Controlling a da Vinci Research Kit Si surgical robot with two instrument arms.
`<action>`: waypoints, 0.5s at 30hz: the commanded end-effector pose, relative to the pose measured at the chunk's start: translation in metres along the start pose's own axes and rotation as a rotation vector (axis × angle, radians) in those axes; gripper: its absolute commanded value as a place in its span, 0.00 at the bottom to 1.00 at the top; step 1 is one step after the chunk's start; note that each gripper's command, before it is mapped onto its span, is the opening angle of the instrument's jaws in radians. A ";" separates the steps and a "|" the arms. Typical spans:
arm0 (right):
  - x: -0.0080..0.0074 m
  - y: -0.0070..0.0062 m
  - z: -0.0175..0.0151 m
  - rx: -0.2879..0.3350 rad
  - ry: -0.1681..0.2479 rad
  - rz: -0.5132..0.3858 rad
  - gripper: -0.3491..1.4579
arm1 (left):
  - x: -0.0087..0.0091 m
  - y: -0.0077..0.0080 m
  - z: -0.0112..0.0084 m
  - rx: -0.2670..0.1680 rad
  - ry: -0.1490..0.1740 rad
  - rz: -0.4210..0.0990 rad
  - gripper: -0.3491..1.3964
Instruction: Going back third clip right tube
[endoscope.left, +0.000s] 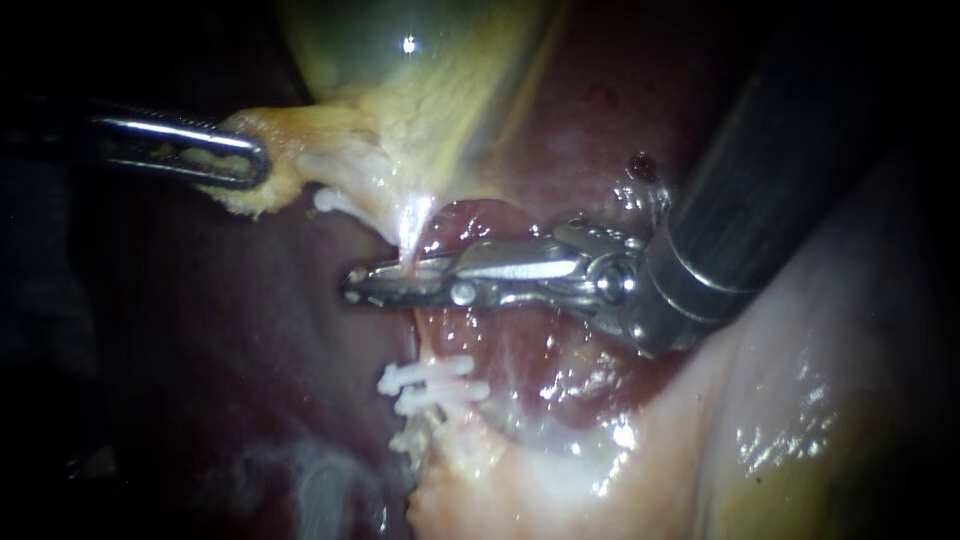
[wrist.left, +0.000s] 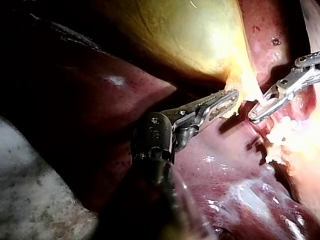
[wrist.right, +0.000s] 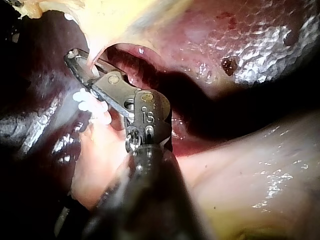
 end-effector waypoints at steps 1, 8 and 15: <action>0.0000 0.0000 0.0000 0.001 0.000 0.000 0.00 | 0.0000 0.0000 0.0000 0.000 0.000 0.000 0.00; 0.0000 -0.0001 0.0000 0.002 -0.003 -0.036 0.08 | 0.0000 0.0000 0.0000 0.001 0.000 0.000 0.00; -0.0001 0.0001 0.0006 0.012 0.014 -0.098 0.43 | -0.0001 0.0000 0.0000 0.001 0.000 0.000 0.00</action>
